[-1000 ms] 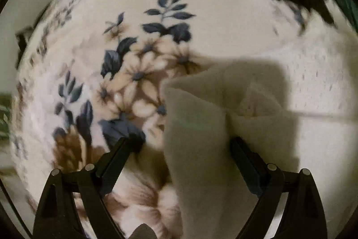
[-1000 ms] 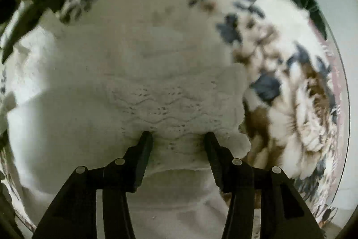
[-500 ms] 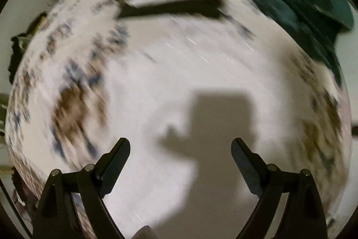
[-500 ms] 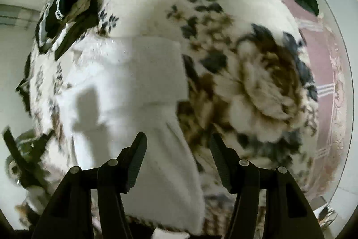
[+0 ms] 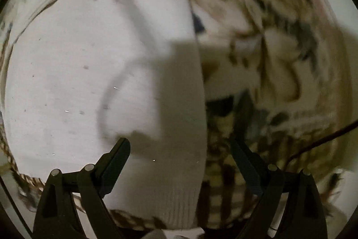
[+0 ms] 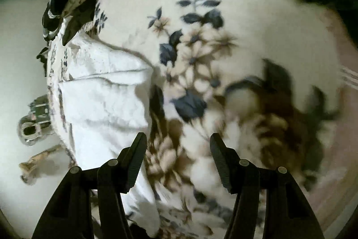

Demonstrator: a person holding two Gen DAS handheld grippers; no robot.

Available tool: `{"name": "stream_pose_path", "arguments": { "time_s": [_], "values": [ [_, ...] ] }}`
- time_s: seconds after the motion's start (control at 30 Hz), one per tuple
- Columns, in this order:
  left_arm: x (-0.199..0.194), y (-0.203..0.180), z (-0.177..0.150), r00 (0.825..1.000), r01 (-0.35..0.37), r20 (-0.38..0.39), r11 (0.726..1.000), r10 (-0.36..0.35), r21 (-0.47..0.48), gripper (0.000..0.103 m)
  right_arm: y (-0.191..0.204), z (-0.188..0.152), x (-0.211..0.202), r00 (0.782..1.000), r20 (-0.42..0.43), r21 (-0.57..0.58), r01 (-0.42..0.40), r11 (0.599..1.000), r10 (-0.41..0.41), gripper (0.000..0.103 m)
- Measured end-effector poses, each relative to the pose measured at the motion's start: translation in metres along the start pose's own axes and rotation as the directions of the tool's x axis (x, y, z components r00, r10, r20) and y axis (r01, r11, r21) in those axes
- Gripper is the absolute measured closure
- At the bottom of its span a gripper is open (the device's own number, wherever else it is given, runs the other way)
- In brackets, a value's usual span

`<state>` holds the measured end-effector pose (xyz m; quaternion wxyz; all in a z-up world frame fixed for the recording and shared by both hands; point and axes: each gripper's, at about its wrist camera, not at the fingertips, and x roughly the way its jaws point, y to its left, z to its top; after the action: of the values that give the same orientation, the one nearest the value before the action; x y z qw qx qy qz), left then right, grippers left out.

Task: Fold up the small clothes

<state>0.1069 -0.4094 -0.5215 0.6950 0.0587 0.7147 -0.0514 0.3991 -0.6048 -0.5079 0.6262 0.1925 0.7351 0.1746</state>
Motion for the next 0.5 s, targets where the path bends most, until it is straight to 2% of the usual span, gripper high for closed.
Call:
{"name": "stream_pose_path", "arguments": {
  "time_s": [0.07, 0.1, 0.13, 0.17, 0.2, 0.27, 0.3, 0.33, 0.37, 0.4, 0.47, 0.5],
  "values": [
    [0.017, -0.008, -0.003, 0.998, -0.065, -0.008, 0.998, 0.065, 0.015, 0.011, -0.002, 0.013, 0.018, 0.998, -0.017, 0.018, -0.066, 0.998, 0.066, 0.042],
    [0.019, -0.009, -0.005, 0.997, -0.077, 0.022, 0.997, 0.077, 0.019, 0.013, -0.003, 0.022, 0.026, 0.995, -0.019, 0.03, -0.093, 0.995, 0.093, 0.042],
    [0.018, -0.011, -0.006, 0.996, -0.081, 0.048, 0.996, 0.079, 0.024, 0.022, -0.002, 0.028, 0.033, 0.993, -0.018, 0.041, -0.114, 0.993, 0.115, 0.042],
    [0.015, -0.014, -0.007, 0.994, -0.074, 0.078, 0.996, 0.07, 0.046, 0.043, -0.001, 0.032, 0.039, 0.991, -0.017, 0.048, -0.135, 0.99, 0.136, 0.042],
    [0.012, -0.017, -0.009, 0.993, -0.078, 0.093, 0.995, 0.072, 0.061, 0.052, 0.001, 0.037, 0.044, 0.988, -0.015, 0.055, -0.155, 0.986, 0.156, 0.042],
    [0.005, -0.02, -0.009, 0.989, -0.088, 0.124, 0.992, 0.077, 0.089, 0.087, 0.006, 0.049, 0.059, 0.98, -0.013, 0.077, -0.195, 0.978, 0.197, 0.045],
    [0.002, -0.018, -0.009, 0.989, -0.086, 0.131, 0.993, 0.075, 0.085, 0.094, 0.008, 0.052, 0.065, 0.977, -0.012, 0.092, -0.209, 0.974, 0.211, 0.048],
    [-0.001, -0.011, -0.008, 0.99, -0.061, 0.134, 0.996, 0.051, 0.067, 0.095, 0.011, 0.056, 0.075, 0.974, -0.016, 0.108, -0.225, 0.968, 0.228, 0.059],
    [-0.004, -0.002, -0.007, 0.99, -0.023, 0.137, 0.999, 0.018, 0.034, 0.096, 0.015, 0.058, 0.08, 0.973, -0.02, 0.104, -0.225, 0.969, 0.228, 0.079],
    [-0.01, 0.008, -0.006, 0.988, 0.006, 0.151, 1.0, -0.006, 0.002, 0.097, 0.02, 0.059, 0.083, 0.977, -0.017, 0.097, -0.208, 0.973, 0.21, 0.092],
    [-0.024, 0.027, -0.004, 0.983, 0.034, 0.183, 0.999, -0.028, -0.029, 0.097, 0.035, 0.057, 0.082, 0.986, 0.007, 0.071, -0.167, 0.983, 0.167, 0.094],
    [-0.031, 0.034, -0.006, 0.979, 0.05, 0.198, 0.998, -0.041, -0.041, 0.097, 0.047, 0.055, 0.076, 0.993, 0.033, 0.041, -0.117, 0.992, 0.116, 0.094]
  ]
}}
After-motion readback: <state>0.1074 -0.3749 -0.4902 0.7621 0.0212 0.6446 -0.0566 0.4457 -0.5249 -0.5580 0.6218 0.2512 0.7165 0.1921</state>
